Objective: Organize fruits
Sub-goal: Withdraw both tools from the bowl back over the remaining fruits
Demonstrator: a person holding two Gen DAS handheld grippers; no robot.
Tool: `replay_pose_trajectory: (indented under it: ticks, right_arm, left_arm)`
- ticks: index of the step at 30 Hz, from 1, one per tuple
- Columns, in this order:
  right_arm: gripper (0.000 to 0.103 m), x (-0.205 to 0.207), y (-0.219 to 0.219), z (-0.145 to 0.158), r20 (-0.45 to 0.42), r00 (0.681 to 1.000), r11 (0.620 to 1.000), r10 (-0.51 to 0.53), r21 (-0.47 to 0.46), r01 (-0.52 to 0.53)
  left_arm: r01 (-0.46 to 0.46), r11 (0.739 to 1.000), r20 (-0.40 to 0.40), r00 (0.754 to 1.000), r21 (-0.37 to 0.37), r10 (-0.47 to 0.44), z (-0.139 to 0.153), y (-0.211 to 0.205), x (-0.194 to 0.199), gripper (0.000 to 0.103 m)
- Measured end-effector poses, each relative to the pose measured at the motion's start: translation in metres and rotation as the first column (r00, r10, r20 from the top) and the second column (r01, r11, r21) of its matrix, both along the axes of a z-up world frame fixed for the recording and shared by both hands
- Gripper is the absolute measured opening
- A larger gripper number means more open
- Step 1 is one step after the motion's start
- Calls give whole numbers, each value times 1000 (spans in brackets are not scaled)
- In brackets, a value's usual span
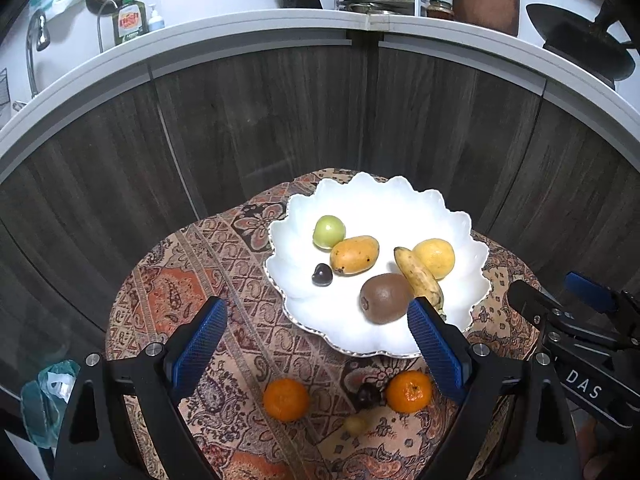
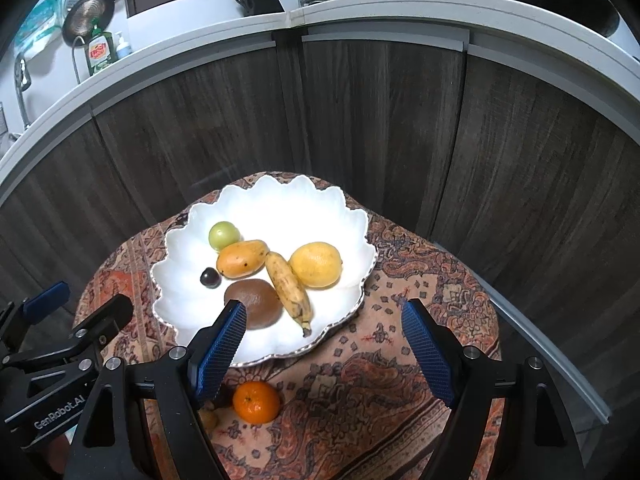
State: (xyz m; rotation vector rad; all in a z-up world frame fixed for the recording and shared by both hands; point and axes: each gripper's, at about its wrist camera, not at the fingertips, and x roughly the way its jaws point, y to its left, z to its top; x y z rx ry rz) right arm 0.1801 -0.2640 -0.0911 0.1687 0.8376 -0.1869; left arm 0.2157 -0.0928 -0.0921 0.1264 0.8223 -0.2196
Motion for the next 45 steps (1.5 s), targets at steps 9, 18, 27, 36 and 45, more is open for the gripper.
replay_pose_trajectory:
  ticks: [9, 18, 27, 36, 45]
  right_arm:
    - [81, -7, 8, 0, -1, 1000, 1000, 13, 1, -13]
    - [80, -14, 9, -3, -9, 1000, 1000, 10, -6, -10]
    - [80, -19, 16, -15, -37, 999, 999, 29, -12, -30]
    - [80, -23, 29, -38, -84, 995, 998, 56, -8, -57]
    - [80, -27, 30, -56, -108, 992, 998, 64, -8, -66]
  left_arm:
    - [-11, 1000, 4, 1000, -12, 11, 2, 10, -10, 92]
    - [-10, 1000, -2, 1000, 6, 10, -5, 11, -19, 92]
    - [-8, 1000, -12, 1000, 24, 8, -18, 21, -31, 92]
    - [-26, 999, -65, 998, 31, 28, -44, 32, -37, 92]
    - [-28, 999, -101, 994, 38, 31, -66, 29, -45, 92]
